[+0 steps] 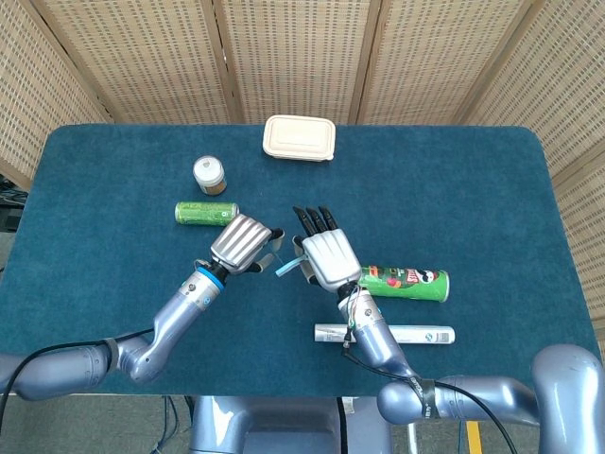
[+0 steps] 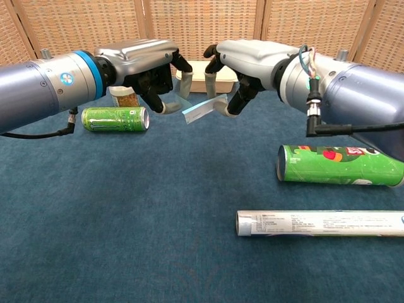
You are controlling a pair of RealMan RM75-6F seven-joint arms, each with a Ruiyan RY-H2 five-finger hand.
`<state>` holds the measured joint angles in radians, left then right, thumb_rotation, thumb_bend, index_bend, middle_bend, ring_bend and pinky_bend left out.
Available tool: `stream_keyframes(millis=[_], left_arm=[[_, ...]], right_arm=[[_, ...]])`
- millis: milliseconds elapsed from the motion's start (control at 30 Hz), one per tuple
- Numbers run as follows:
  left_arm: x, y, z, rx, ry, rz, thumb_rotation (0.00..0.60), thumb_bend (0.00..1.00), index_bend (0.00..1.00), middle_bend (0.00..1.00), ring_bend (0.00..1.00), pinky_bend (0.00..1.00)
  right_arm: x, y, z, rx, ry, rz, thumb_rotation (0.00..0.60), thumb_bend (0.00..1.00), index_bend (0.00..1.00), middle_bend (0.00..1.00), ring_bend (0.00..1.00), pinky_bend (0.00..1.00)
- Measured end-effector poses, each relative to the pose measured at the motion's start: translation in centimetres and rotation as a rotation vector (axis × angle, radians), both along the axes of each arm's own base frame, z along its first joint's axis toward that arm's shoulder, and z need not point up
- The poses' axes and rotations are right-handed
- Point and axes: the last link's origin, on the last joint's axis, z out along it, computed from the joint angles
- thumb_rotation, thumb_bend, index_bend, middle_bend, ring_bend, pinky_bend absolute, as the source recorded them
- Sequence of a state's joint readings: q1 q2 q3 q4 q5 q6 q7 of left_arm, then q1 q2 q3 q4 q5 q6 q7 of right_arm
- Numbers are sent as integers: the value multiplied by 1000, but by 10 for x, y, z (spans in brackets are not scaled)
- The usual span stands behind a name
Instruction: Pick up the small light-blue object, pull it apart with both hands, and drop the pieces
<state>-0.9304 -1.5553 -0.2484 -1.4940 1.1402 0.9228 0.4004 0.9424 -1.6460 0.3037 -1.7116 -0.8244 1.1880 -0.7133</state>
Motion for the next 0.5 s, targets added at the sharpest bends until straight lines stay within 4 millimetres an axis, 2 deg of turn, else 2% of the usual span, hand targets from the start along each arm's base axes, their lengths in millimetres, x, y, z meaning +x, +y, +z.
stream_keyframes(millis=[300,500], left_arm=[[-2,0,-3,-8,3,9,600,435,632,978,845,875],[-1,-1,-6,-8,1,10,600,522,678,979,845,875]], right_arm=[[-1,0,1,-3,-1,0,600,672,678,45,0,0],[-4,-2,3,-6,2,-5,600,672,678,45,0,0]])
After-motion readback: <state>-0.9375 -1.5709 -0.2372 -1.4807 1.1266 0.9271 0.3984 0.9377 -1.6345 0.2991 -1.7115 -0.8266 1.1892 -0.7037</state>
